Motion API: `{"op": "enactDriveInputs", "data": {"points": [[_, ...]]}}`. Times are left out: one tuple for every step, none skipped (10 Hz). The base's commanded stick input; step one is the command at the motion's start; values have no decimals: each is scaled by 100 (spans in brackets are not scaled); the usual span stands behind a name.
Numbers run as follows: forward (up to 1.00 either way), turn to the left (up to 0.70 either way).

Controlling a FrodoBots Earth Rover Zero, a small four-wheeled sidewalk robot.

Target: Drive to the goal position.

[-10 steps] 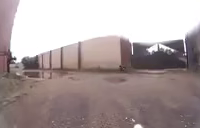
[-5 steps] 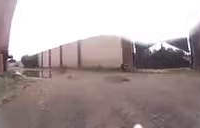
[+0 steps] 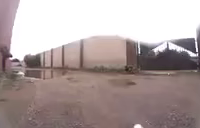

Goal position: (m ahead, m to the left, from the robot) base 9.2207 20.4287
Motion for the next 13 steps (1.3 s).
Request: {"op": "enactDriveInputs", "data": {"points": [[70, 1], [70, 1], [70, 1], [70, 1], [70, 1], [70, 1], [70, 1], [70, 1], [70, 1], [70, 1], [70, 1], [70, 1], [70, 1]]}}
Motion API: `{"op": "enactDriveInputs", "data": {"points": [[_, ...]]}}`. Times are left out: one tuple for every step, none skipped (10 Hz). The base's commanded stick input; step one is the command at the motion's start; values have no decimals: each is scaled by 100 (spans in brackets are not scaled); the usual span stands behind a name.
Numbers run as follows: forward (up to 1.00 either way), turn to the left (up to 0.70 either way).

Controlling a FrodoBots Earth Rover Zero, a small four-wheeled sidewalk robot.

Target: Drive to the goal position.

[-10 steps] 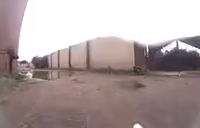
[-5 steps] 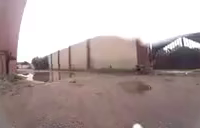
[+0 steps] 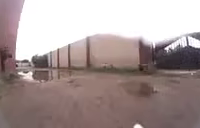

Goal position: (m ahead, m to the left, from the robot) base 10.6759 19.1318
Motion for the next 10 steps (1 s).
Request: {"op": "enactDriveInputs", "data": {"points": [[70, 1], [70, 1], [70, 1], [70, 1], [70, 1], [70, 1], [70, 1], [70, 1], [70, 1], [70, 1]]}}
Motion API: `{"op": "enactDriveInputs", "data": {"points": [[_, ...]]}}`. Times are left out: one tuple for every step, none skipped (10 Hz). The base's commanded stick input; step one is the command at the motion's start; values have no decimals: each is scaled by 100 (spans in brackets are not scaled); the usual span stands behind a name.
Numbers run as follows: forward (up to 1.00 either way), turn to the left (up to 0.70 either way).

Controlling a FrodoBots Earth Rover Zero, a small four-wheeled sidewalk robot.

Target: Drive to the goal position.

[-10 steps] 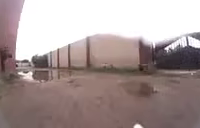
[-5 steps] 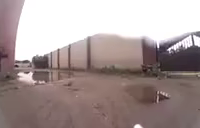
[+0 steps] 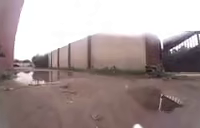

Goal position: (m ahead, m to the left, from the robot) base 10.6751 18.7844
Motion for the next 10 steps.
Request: {"op": "enactDriveInputs", "data": {"points": [[70, 1], [70, 1], [70, 1], [70, 1], [70, 1], [70, 1], [70, 1], [70, 1], [70, 1], [70, 1]]}}
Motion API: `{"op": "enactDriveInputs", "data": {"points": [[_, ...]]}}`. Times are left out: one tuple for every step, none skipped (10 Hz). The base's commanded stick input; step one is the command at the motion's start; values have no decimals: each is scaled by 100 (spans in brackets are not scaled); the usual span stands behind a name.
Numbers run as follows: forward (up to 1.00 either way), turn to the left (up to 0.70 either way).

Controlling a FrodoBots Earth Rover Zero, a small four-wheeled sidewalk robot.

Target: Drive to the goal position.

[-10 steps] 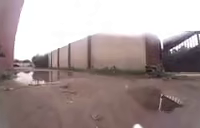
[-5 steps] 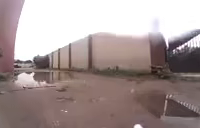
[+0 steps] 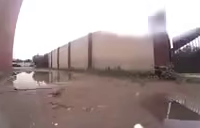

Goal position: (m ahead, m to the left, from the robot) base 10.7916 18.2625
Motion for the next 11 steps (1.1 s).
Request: {"op": "enactDriveInputs", "data": {"points": [[70, 1], [70, 1], [70, 1], [70, 1], [70, 36], [70, 36], [70, 36], [70, 36], [70, 1], [70, 1], [70, 1]]}}
